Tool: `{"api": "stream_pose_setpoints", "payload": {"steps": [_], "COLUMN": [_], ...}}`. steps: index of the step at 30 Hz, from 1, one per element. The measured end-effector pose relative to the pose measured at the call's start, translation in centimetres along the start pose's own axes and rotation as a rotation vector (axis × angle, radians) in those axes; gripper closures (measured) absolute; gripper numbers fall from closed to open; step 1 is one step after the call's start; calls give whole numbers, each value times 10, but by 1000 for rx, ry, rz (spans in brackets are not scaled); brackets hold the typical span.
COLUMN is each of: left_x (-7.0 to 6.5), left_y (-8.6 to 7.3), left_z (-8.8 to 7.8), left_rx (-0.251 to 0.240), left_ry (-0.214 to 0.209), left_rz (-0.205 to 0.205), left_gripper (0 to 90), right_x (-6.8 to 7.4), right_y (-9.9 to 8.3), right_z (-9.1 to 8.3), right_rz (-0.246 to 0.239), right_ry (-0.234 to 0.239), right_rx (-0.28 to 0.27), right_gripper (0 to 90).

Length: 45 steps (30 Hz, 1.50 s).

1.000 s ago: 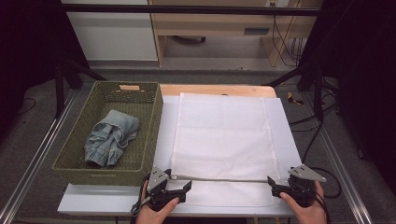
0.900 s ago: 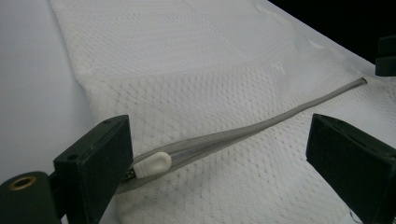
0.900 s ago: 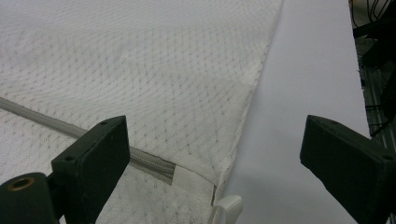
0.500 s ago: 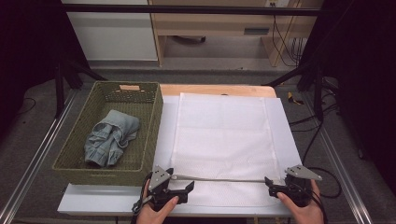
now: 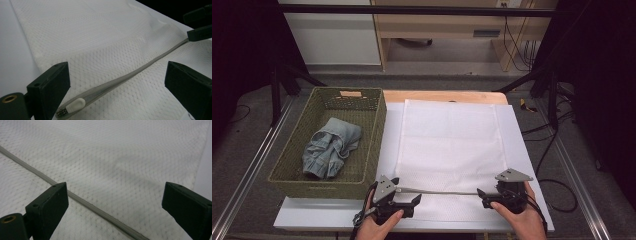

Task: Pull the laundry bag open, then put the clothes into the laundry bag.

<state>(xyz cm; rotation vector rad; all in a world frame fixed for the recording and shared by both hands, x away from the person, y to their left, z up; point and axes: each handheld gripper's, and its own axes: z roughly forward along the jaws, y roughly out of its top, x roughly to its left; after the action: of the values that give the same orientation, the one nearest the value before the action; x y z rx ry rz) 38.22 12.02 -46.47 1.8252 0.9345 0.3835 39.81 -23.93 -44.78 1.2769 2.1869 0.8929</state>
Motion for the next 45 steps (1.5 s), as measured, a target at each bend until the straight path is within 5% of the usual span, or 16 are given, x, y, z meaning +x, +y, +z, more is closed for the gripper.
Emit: {"api": "stream_pose_setpoints", "payload": {"steps": [7, 11, 19, 24, 28, 34, 45], "left_x": [-2, -6, -9, -9, -16, -25, -16], "left_y": [-3, -6, -9, -12, -20, -22, -21], "left_z": [1, -2, -12, -12, -6, -1, -6], "left_rx": [22, 33, 45, 54, 62, 77, 65], "left_ry": [1, 4, 37, 47, 86, 77, 107], "left_rz": [16, 15, 54, 42, 23, 56, 40], "left_gripper": [56, 56, 46, 51, 77, 77, 104], "right_x": [6, 11, 32, 46, 53, 58, 71], "right_y": [18, 31, 51, 60, 63, 63, 57], "right_z": [5, 12, 24, 31, 37, 45, 50], "right_rz": [-25, -37, -156, -206, -232, -236, -314], "right_ry": [33, 94, 167, 212, 238, 249, 319], "right_rx": [19, 41, 63, 83, 99, 128, 86], "right_gripper": [82, 90, 140, 218, 255, 281, 463]}}
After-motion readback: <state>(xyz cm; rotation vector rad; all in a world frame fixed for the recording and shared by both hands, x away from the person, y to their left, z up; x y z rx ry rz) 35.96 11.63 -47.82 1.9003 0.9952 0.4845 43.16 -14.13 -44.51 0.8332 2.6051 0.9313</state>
